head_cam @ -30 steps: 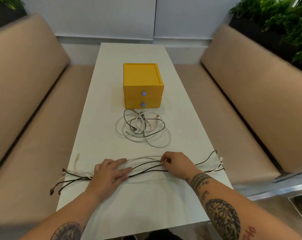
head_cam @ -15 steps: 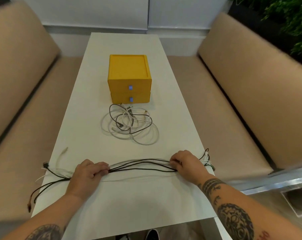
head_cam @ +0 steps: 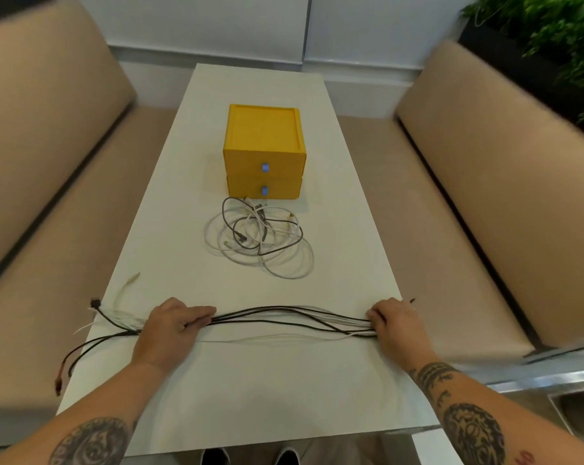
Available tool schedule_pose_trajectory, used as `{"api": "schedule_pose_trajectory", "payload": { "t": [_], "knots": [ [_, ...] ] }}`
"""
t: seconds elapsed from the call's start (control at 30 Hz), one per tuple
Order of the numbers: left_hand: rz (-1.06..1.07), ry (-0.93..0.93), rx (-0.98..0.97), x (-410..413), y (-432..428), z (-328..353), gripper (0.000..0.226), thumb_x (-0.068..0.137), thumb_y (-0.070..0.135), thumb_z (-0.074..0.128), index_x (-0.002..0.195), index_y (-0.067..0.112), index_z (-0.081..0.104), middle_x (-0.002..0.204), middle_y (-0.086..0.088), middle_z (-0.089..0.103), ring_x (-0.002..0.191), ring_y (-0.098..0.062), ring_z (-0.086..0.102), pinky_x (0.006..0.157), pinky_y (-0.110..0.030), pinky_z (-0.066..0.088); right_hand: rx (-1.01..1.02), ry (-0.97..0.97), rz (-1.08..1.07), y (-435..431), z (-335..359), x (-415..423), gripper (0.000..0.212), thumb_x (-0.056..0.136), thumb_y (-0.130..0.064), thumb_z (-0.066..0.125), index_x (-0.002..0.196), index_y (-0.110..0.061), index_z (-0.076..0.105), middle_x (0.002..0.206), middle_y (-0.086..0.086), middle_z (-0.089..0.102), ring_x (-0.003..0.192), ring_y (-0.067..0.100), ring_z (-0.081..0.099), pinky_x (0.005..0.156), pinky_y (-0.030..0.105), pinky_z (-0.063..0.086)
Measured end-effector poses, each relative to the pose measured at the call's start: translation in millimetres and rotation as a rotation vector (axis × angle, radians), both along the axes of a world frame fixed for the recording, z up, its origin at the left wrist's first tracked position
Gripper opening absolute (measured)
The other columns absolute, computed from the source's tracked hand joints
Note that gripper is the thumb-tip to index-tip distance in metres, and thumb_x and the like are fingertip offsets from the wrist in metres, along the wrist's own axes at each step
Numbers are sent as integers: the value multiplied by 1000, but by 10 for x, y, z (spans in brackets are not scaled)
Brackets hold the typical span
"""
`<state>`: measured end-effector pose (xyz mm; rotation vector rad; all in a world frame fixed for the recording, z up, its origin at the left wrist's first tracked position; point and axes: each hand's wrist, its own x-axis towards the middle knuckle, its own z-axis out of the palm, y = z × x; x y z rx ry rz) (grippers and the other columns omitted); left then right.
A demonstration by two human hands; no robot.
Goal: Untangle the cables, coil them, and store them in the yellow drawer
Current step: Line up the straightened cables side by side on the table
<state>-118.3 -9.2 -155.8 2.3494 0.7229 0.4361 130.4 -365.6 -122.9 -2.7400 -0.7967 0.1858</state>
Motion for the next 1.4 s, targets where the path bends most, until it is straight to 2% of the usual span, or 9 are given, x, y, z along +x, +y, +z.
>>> {"api": "schedule_pose_trajectory", "payload": {
  "t": [0.2,0.43,0.57,0.7,0.83,0.97,1.07,1.2,1.4],
  "knots": [
    [-28,5,-37,5,38,36,23,81,22,82,98,38,79,72,4,55,74,-5,56,74,0,35,-193,-49,-169,44,25,-58,26,103,-38,34,94,-25,55,98,-4,53,106,23,48,94,40,33],
    [-146,74,-139,-10,165,192,31,84,42,76,114,46,67,101,16,66,94,8,53,83,2,33,-114,87,395,949,100,-544,72,86,-69,28,148,-34,39,141,-11,43,130,17,36,108,39,29],
    [-251,74,146,-239,323,141,62,76,73,57,125,36,68,115,32,55,103,-2,49,94,-28,33,-80,-76,427,1110,-55,-674,54,92,-58,34,134,-34,58,118,-4,58,104,26,54,85,42,44],
    [-274,64,264,-501,498,2,52,86,77,42,112,45,73,116,27,61,102,-9,49,88,-31,27,41,-170,392,1054,-192,-679,49,98,-57,33,120,-33,70,91,-2,58,79,26,55,66,38,49],
    [-235,-35,210,-452,552,-43,45,91,70,41,99,44,77,97,26,64,92,-4,46,84,-30,30,42,-132,375,1071,-208,-658,48,97,-53,36,129,-33,65,92,-2,55,81,25,52,68,40,49],
    [-74,17,6,-416,579,-54,8,80,53,72,81,48,66,83,17,66,89,-9,56,83,-35,45,26,-178,453,992,-196,-522,57,103,-57,19,129,-34,64,89,-3,52,78,23,51,66,36,48],
    [-71,-9,64,-408,564,-50,7,81,51,70,86,47,69,83,19,64,87,-8,55,83,-28,43,22,-198,490,887,-178,-444,44,97,-49,38,126,-33,67,85,-4,51,74,20,52,62,31,46],
    [-137,-17,236,-394,552,-112,51,93,68,41,98,34,78,87,20,55,83,-11,52,79,-34,44,104,-152,492,860,-232,-351,49,101,-55,31,120,-34,71,79,-5,51,70,20,54,61,26,44],
    [-102,41,327,-381,534,-135,42,93,63,43,95,36,75,91,22,52,83,-11,50,78,-36,45,136,-82,476,871,-267,-332,39,91,-49,47,118,-35,71,78,-6,52,69,19,54,63,26,44]
  ]
}}
